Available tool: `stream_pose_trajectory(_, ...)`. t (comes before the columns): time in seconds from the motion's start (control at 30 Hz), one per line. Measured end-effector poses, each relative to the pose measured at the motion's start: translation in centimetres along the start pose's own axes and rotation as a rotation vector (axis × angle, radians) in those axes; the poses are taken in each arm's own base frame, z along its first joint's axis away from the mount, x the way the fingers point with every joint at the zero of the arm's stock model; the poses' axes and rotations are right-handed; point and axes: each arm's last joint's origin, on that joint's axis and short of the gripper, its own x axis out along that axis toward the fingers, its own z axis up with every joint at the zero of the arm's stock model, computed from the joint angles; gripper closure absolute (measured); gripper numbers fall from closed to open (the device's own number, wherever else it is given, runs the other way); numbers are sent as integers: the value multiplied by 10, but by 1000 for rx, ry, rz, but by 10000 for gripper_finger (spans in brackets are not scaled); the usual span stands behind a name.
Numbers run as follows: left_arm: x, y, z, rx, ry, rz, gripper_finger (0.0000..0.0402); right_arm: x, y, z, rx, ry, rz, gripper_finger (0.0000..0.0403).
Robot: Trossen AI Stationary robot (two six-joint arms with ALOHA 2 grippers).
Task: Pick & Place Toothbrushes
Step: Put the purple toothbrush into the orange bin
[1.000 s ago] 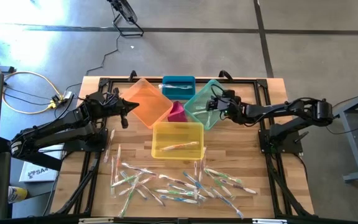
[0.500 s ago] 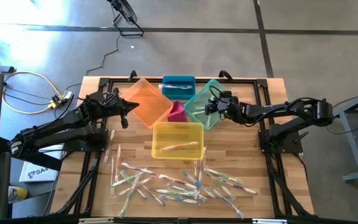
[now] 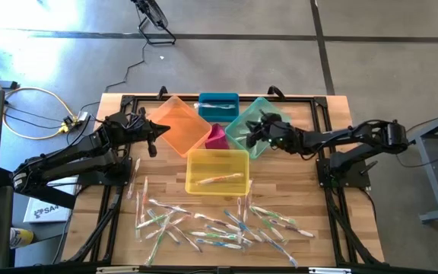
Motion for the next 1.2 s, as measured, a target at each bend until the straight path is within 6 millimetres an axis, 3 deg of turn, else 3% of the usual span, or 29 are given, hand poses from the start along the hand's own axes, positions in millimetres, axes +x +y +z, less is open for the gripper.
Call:
stream_pose_trajectory(0.23,0,0,0,0,0,0,402,-12,23,-10,-14,40,139,399)
stream_pose_trajectory(0.47,0,0,0,0,1,0,402,-29,46,-18,-34,0,139,399)
stream_pose_trajectory(0.9,0,0,0,0,0,0,402,-35,79,18,-140,200,76,400)
stream_pose_trajectory(1.2,0,0,0,4,1,0,402,-47,76,15,-73,484,30,400)
